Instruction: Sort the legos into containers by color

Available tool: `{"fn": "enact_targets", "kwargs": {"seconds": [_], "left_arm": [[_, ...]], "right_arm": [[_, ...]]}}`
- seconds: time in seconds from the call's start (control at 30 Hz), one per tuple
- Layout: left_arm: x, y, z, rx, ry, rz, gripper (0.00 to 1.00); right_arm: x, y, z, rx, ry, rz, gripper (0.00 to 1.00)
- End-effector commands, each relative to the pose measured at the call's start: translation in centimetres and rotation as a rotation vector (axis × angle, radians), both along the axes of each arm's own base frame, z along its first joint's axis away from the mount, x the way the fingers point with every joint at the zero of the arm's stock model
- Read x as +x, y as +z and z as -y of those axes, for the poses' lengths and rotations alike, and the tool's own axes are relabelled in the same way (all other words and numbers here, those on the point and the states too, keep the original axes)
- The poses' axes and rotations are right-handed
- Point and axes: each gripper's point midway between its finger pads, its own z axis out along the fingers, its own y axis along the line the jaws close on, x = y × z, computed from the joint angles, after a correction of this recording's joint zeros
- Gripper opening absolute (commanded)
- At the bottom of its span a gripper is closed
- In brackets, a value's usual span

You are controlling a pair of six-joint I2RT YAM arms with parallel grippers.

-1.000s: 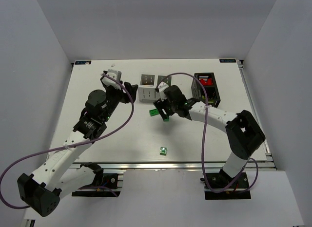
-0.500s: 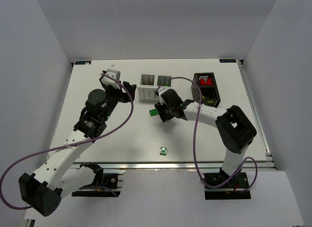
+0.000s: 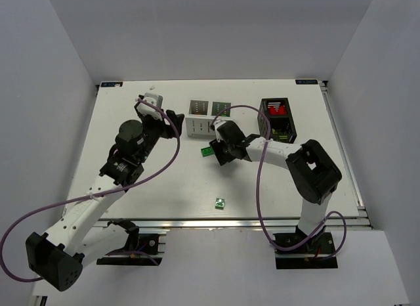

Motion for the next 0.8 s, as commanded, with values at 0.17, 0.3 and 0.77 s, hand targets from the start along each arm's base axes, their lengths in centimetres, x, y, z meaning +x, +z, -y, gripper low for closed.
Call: {"fn": "enact_targets", "kwargs": {"seconds": [0.17, 0.3, 0.77], "left_arm": [[0.0, 0.3, 0.1, -0.009, -0.012, 0.012, 0.81], [0.0, 0.1, 0.2, -0.006, -0.012, 0.008, 0.82], [0.0, 0.0, 0.2, -0.003, -0.015, 0.006, 0.82]], "right_arm": [[0.7, 0.0, 0.5, 0.014, -0.028, 0.001, 0.61], [0.6, -0.2, 0.4, 0.015, -0.020, -0.006, 0.61], [0.3, -1.2, 0.5, -0.001, -0.004, -0.028, 0.68]]}}
